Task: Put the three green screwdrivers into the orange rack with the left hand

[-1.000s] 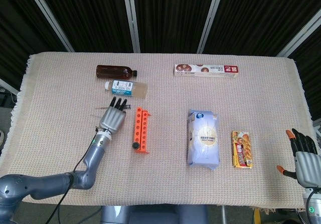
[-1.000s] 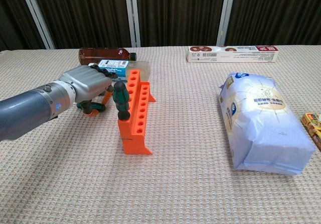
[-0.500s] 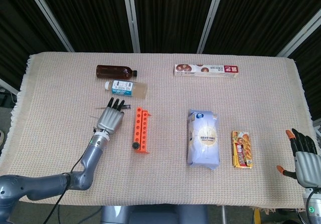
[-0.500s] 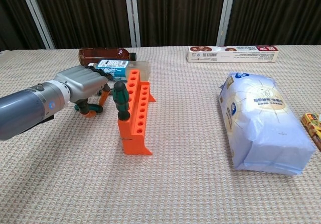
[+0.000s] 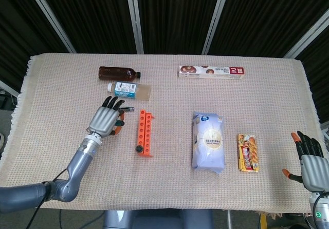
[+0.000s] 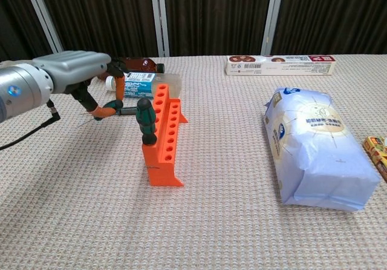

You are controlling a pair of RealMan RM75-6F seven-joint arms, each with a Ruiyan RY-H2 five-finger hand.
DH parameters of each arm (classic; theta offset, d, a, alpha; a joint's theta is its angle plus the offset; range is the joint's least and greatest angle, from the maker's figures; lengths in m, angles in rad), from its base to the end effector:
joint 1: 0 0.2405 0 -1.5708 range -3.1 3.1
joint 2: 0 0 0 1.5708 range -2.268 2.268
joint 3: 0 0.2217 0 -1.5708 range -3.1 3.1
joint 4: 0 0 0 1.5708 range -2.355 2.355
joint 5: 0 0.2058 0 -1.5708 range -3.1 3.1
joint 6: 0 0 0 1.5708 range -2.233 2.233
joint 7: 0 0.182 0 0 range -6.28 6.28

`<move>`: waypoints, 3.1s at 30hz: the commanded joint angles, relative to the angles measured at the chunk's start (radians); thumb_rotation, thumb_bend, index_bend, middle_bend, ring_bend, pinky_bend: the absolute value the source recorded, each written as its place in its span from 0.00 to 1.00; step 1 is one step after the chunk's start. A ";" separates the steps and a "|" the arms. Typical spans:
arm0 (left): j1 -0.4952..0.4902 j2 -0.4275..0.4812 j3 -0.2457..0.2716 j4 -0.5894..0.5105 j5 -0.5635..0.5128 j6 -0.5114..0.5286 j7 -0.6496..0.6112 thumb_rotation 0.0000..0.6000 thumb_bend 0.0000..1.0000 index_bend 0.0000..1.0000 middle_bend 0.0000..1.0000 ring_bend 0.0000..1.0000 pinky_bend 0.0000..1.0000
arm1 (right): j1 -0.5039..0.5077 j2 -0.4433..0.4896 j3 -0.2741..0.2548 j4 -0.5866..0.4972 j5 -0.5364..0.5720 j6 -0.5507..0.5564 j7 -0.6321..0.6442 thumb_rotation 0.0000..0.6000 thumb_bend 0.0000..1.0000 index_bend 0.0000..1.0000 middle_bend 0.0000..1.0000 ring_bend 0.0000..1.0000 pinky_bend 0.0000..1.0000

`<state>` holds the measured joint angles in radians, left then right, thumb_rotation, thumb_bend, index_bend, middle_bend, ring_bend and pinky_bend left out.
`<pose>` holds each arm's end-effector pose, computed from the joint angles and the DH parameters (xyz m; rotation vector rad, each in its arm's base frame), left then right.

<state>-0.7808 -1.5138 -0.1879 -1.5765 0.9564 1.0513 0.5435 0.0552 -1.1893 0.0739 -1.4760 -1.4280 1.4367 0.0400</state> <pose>-0.1032 0.3588 -0.0087 -1.8076 -0.8682 -0.8611 -0.3177 -0.2126 0.1431 1.3087 -0.9501 0.8185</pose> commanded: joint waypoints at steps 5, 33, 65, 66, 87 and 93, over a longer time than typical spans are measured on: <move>0.108 0.120 -0.065 -0.165 0.139 0.050 -0.385 1.00 0.53 0.66 0.11 0.00 0.00 | 0.000 -0.001 -0.001 0.004 -0.002 0.000 0.003 1.00 0.00 0.00 0.00 0.00 0.00; 0.148 0.152 -0.126 -0.160 0.321 -0.096 -1.184 1.00 0.55 0.64 0.13 0.00 0.00 | -0.003 -0.001 0.002 0.004 0.006 0.000 0.002 1.00 0.00 0.00 0.00 0.00 0.00; 0.092 0.075 -0.133 -0.086 0.257 -0.107 -1.097 1.00 0.55 0.63 0.12 0.00 0.00 | -0.001 -0.001 0.007 0.010 0.026 -0.017 0.002 1.00 0.00 0.00 0.00 0.00 0.00; 0.091 0.072 -0.133 -0.084 0.256 -0.107 -1.095 1.00 0.55 0.63 0.12 0.00 0.00 | -0.001 -0.001 0.007 0.010 0.027 -0.018 0.002 1.00 0.00 0.00 0.00 0.00 0.00; 0.094 0.063 -0.112 -0.083 0.266 -0.108 -1.081 1.00 0.55 0.62 0.12 0.00 0.00 | 0.002 -0.004 0.009 0.018 0.031 -0.026 0.007 1.00 0.00 0.00 0.00 0.00 0.00; 0.084 0.017 -0.102 -0.030 0.262 -0.103 -1.052 1.00 0.55 0.62 0.12 0.00 0.00 | 0.001 -0.004 0.010 0.018 0.035 -0.027 0.008 1.00 0.00 0.00 0.00 0.00 0.00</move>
<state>-0.6943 -1.4910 -0.2934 -1.6125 1.2181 0.9466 -0.5140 0.0558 -1.1930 0.0834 -1.4577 -1.3930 1.4099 0.0476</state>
